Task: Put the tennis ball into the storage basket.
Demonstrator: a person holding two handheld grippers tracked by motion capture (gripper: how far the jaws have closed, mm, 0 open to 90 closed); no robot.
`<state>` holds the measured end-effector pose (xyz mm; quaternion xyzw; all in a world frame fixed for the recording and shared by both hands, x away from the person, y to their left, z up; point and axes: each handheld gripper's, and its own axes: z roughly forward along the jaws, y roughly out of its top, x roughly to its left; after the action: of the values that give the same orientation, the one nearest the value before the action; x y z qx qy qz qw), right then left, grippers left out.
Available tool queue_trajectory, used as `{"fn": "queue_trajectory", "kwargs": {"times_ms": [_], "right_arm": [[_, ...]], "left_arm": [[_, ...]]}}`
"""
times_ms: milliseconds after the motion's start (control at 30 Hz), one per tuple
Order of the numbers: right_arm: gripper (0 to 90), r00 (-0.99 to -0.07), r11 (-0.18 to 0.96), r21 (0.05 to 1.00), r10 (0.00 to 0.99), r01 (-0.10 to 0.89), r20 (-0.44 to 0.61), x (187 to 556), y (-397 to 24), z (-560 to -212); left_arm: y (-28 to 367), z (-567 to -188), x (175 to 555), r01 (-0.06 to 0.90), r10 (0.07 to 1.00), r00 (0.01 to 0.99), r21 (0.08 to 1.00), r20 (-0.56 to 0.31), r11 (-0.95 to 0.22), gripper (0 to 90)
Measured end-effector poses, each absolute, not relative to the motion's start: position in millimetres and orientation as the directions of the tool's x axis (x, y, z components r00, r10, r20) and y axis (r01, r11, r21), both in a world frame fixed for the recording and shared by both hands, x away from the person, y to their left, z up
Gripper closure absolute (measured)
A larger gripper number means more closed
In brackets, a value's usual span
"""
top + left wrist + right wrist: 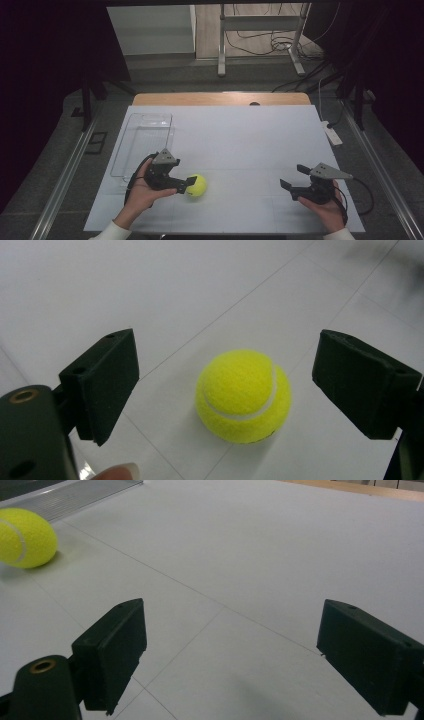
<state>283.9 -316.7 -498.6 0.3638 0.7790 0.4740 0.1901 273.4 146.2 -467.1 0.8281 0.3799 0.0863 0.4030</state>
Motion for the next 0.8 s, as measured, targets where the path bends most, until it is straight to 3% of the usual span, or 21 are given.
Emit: {"fn": "queue_trajectory", "kwargs": {"times_ms": [800], "right_arm": [[12.9,-0.665,0.289,0.877,0.746,0.384,0.045,283,-317,-498]], "left_arm": [[120,-480,280,0.576,0.658,0.737,0.655,-0.156,-0.489,10.3]]}}
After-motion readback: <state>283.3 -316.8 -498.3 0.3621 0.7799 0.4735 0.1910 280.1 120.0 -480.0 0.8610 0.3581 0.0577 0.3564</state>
